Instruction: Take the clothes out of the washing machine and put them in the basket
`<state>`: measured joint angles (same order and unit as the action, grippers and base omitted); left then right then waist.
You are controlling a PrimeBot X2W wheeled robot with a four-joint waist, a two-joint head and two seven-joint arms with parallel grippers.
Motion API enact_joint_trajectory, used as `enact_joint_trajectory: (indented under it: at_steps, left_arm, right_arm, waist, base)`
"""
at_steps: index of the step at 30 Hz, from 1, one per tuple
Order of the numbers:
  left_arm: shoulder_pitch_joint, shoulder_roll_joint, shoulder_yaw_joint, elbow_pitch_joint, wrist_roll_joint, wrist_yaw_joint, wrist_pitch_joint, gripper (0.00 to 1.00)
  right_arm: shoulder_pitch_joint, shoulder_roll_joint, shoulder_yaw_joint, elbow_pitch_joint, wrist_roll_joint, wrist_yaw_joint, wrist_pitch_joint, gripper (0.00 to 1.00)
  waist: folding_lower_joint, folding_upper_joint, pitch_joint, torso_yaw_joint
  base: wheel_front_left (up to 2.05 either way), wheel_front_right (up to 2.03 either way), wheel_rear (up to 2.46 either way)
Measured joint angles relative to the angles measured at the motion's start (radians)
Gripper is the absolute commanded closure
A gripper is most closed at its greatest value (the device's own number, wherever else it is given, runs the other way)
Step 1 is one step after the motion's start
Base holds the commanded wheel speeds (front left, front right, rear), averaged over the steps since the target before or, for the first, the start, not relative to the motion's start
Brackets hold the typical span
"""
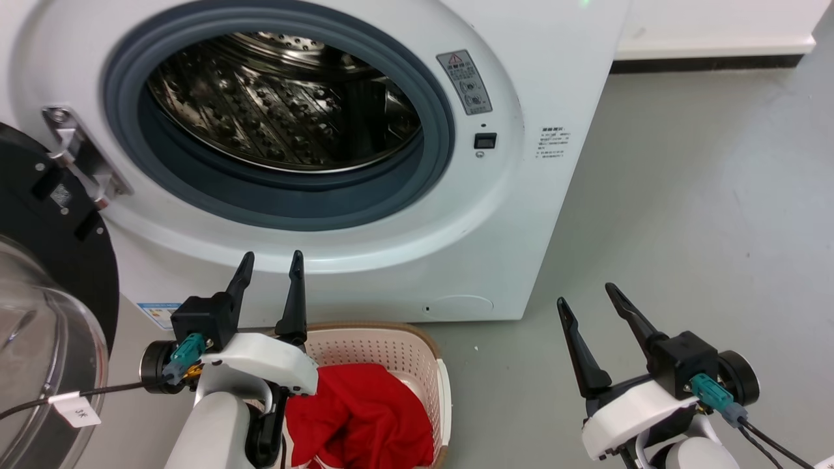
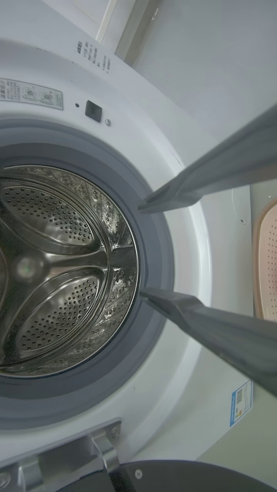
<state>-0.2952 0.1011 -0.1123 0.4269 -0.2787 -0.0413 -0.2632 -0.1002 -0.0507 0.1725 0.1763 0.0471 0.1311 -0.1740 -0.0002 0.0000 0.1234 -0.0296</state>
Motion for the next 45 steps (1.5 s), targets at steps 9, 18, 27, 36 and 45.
enact_joint_trajectory:
  at_steps: [9,18,27,36,45]
  left_arm:
    - [0.075,0.01,0.021,-0.203,0.065,0.01,0.0,0.0]
    - [0.19,0.048,0.012,-0.296,0.107,0.041,0.032,0.0]
    - [0.276,0.053,0.011,-0.317,0.096,0.06,0.063,0.0]
    - [0.3,0.054,-0.009,-0.331,0.099,0.07,0.067,0.0]
    - [0.307,0.054,-0.01,-0.35,0.094,0.085,0.067,0.0]
  right_arm:
    - [0.043,0.0,-0.018,-0.043,-0.021,0.0,0.018,0.0]
    - [0.101,0.0,-0.052,-0.079,-0.037,0.0,0.042,0.0]
    - [0.148,0.0,-0.094,-0.135,-0.051,0.0,0.062,0.0]
    - [0.163,0.0,-0.142,-0.147,-0.075,0.0,0.08,0.0]
    - [0.173,0.0,-0.154,-0.153,-0.076,0.0,0.088,0.0]
  waist:
    - [0.0001,0.0,-0.057,0.021]
    - [0.0001,0.0,-0.12,0.027]
    - [0.0001,0.0,-0.162,0.024]
    - [0.0002,0.0,-0.171,0.025]
    - [0.0003,0.0,-0.175,0.026]
  base:
    - [0.0,0.0,0.0]
    - [0.0,0.0,0.0]
    - [0.0,0.0,0.0]
    - [0.0,0.0,0.0]
    - [0.0,0.0,0.0]
